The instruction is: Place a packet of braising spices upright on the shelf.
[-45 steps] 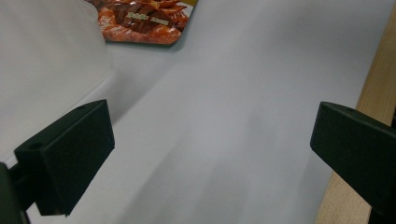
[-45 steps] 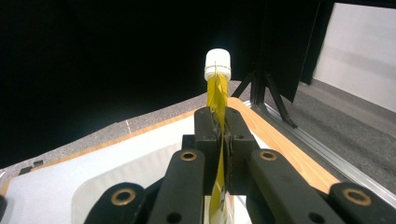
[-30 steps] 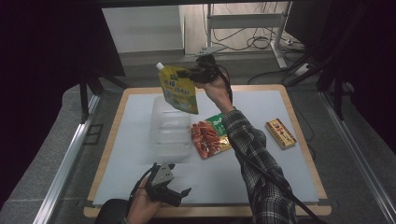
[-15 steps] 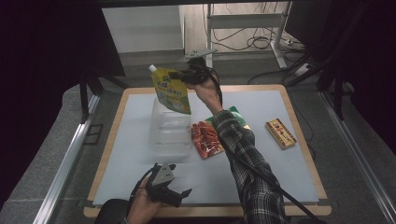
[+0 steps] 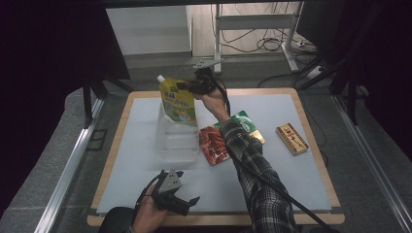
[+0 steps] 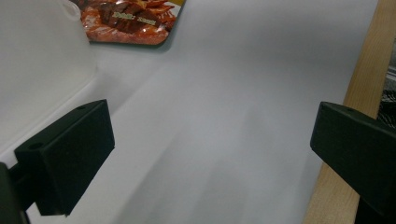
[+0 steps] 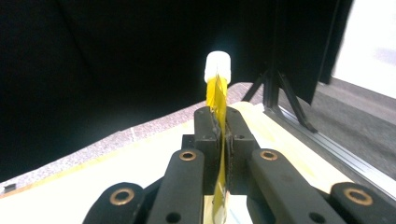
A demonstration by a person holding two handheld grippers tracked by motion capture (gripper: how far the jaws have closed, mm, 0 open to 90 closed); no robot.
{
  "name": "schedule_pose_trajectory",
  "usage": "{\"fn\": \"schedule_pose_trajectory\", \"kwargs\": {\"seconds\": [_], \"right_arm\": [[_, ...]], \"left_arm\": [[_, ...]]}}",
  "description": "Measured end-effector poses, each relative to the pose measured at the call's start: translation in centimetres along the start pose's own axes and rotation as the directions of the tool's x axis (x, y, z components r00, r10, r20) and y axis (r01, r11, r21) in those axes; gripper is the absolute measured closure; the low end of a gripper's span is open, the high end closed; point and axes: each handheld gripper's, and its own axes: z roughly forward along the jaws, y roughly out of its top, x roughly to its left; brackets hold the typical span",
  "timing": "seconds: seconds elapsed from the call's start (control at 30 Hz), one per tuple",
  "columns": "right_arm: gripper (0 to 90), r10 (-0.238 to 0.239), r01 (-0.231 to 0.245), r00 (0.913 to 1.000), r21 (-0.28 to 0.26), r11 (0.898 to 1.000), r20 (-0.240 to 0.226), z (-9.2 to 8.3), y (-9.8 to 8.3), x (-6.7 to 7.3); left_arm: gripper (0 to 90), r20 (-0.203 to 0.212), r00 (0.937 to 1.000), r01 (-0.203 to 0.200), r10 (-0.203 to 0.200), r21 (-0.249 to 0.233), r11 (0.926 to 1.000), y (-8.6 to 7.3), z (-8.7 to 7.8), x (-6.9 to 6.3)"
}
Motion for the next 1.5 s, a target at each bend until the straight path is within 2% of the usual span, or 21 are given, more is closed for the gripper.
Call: {"fn": "schedule_pose_trajectory", "kwargs": {"seconds": [0.13, 0.2, 0.3, 0.33, 0.4, 0.47, 0.67, 0.8, 0.9, 1.17, 1.3, 1.5], "right_arm": [[85.7, -0.002, 0.001, 0.9995, 0.022, 1.000, 0.033, -0.2, -0.7, -0.3], [85.7, 0.015, -0.016, 0.9995, 0.012, 1.000, 0.027, -0.4, -0.9, -0.4], [84.9, 0.006, -0.006, 0.9997, 0.024, 1.000, 0.024, -0.3, -0.7, -0.1], [81.6, -0.006, 0.005, 0.9995, 0.037, 0.999, 0.032, -0.2, -0.6, 0.1], [62.7, -0.063, 0.055, 0.9950, 0.095, 0.994, 0.078, 0.1, -0.5, 0.5], [52.3, -0.090, 0.077, 0.9905, 0.118, 0.990, 0.104, 0.2, -0.6, 0.8], [33.3, -0.101, 0.079, 0.9840, 0.147, 0.986, 0.147, -0.1, -0.8, 0.9], [27.0, -0.112, 0.085, 0.9806, 0.163, 0.983, 0.161, -0.5, -0.8, 0.9], [22.3, -0.096, 0.068, 0.9809, 0.169, 0.983, 0.169, -0.8, -0.8, 0.8], [12.6, -0.060, 0.038, 0.9896, 0.168, 0.985, 0.131, -1.7, -1.2, 0.7], [6.0, -0.071, 0.046, 0.9878, 0.171, 0.984, 0.139, -2.2, -1.4, 0.8], [2.8, -0.076, 0.049, 0.9862, 0.183, 0.982, 0.147, -3.0, -1.9, 1.2]], "left_arm": [[0.0, 0.004, 1.0000, 0.000, 0.000, 0.006, 1.0000, 0.0, 0.1, -0.1], [0.0, 0.004, 1.0000, 0.000, 0.000, 0.008, 1.0000, 0.0, 0.2, -0.1], [0.0, 0.003, 1.0000, -0.001, 0.001, 0.010, 1.0000, 0.0, 0.2, -0.1], [0.0, 0.004, 1.0000, 0.000, 0.000, 0.008, 1.0000, 0.0, 0.1, 0.0], [0.0, 0.005, 1.0000, 0.002, -0.002, 0.006, 1.0000, 0.0, 0.1, 0.0], [0.0, 0.005, 1.0000, 0.002, -0.002, 0.007, 1.0000, 0.0, 0.2, 0.0], [0.0, 0.006, 1.0000, -0.001, 0.001, 0.012, 0.9999, 0.0, 0.2, -0.1], [0.0, 0.007, 1.0000, 0.000, 0.000, 0.013, 0.9999, 0.0, 0.3, -0.1], [0.0, 0.009, 1.0000, 0.000, 0.000, 0.014, 0.9999, 0.0, 0.3, -0.1], [0.0, 0.008, 1.0000, 0.000, 0.000, 0.014, 0.9999, -0.1, 0.3, -0.1], [0.0, 0.005, 1.0000, 0.000, 0.000, 0.012, 0.9999, -0.1, 0.3, -0.1], [0.0, 0.006, 1.0000, -0.008, 0.008, 0.000, 1.0000, 0.0, 0.3, -0.2]]}}
